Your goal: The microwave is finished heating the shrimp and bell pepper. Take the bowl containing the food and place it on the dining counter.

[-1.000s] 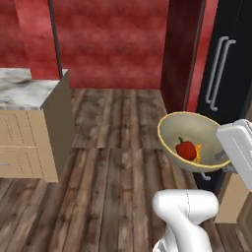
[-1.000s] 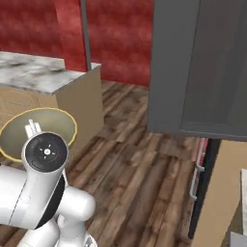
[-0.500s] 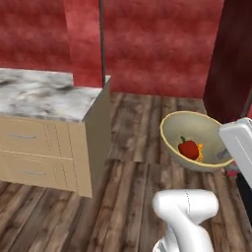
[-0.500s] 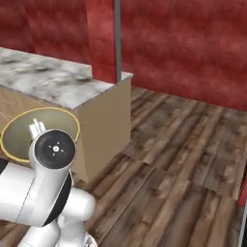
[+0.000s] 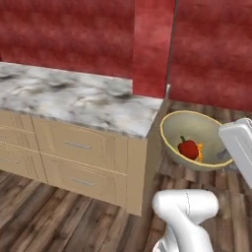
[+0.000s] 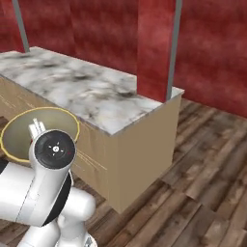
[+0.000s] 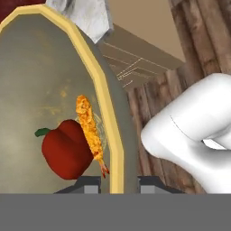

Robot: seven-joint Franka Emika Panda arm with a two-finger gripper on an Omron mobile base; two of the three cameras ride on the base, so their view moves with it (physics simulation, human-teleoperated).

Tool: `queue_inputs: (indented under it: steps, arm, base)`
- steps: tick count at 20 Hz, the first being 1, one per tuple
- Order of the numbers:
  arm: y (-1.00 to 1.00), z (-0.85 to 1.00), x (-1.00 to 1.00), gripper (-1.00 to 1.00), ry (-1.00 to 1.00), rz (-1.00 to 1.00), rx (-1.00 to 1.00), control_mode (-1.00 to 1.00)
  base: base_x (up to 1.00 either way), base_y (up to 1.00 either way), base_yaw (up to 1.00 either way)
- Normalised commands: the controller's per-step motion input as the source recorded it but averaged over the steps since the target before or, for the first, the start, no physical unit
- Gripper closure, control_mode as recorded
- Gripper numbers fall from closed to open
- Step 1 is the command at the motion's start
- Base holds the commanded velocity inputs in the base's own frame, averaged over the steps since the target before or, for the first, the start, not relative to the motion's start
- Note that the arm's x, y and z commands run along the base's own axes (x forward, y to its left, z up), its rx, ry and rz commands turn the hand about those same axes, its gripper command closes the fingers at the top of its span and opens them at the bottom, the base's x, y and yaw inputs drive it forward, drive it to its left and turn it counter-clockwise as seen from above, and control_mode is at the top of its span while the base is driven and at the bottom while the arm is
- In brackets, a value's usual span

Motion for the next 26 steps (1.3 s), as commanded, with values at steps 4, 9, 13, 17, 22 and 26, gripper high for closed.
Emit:
queue_inputs:
  steps: [4,9,13,17,22,26]
  arm:
    - [0.0,0.0,0.0,1.0,0.0,0.0,0.0,1.0]
    - [0.0,0.0,0.0,1.0,0.0,0.0,0.0,1.0]
    - [0.0,0.0,0.0,1.0,0.0,0.0,0.0,1.0]
    - [0.0,0.0,0.0,1.0,0.0,0.0,0.0,1.0]
    - [0.0,0.0,0.0,1.0,0.0,0.0,0.0,1.0]
    - [0.0,0.0,0.0,1.0,0.0,0.0,0.0,1.0]
  base:
    - [1.0,1.0,0.1]
    - [1.0,1.0,0.0]
    - [1.0,1.0,-0.09]
    - [1.0,1.0,-0.16]
    - [1.0,1.0,-0.27]
    - [1.0,1.0,-0.33]
